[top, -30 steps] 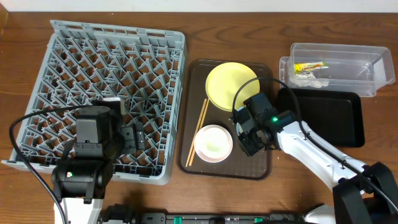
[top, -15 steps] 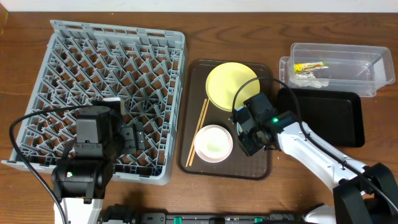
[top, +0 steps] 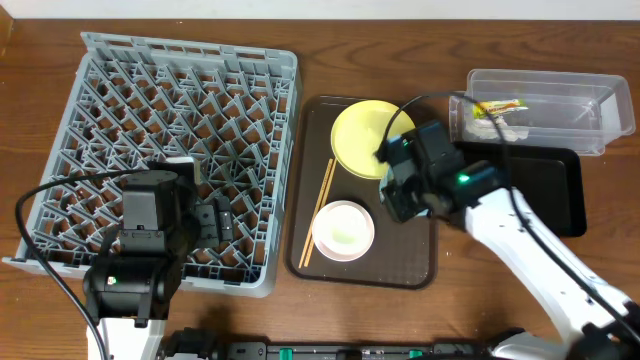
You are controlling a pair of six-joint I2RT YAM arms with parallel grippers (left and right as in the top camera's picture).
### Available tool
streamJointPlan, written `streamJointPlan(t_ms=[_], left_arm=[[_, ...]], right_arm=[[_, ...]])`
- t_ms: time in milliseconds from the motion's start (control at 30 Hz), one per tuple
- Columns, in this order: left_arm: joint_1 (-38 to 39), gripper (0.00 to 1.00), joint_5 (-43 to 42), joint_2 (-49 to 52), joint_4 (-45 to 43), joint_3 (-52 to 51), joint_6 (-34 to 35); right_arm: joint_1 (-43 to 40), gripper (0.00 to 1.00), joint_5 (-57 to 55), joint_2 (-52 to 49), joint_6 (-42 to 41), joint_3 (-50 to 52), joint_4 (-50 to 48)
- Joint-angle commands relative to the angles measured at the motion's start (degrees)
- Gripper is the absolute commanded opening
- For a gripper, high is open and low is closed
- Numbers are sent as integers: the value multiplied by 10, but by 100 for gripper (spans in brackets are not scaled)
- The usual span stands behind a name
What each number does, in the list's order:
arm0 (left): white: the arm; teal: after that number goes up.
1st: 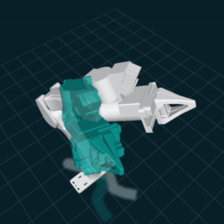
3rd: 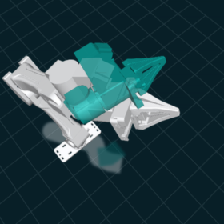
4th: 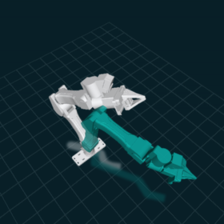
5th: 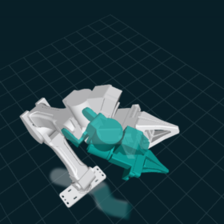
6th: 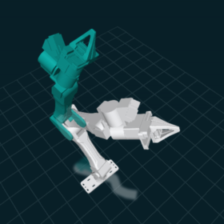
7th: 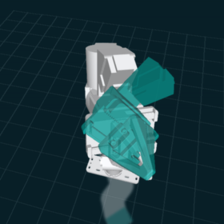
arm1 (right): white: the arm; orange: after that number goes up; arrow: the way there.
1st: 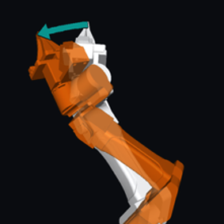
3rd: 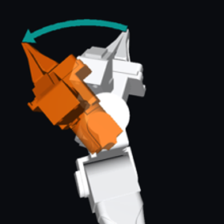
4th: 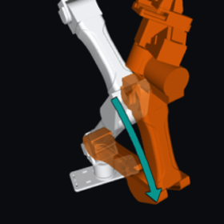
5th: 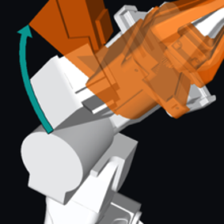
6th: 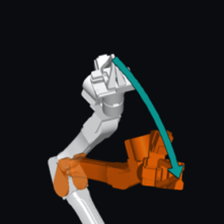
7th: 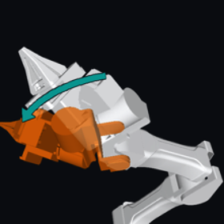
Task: Sort waste into correct bins and load items into the dishwasher
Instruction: 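Carry the blue bowl over the black tray and tip out the rice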
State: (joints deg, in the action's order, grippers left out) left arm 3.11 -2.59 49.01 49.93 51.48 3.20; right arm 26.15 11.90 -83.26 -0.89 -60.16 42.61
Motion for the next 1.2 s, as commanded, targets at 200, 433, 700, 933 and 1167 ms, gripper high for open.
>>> streamJointPlan(t_ms=[200,433,700,933,1167], left_arm=[[2,90,7,0,2,12,5],[2,90,7,0,2,12,5],[2,90,7,0,2,12,5],[2,90,7,0,2,12,5],[2,91,7,0,2,12,5]], right_arm=[[-144,1,33,52,-47,-24,7],[-301,1,236,30,-46,-17,5],[-409,1,403,-30,-16,14,2],[-478,1,509,-97,-7,22,-18],[-528,1,622,-159,-7,22,-32]])
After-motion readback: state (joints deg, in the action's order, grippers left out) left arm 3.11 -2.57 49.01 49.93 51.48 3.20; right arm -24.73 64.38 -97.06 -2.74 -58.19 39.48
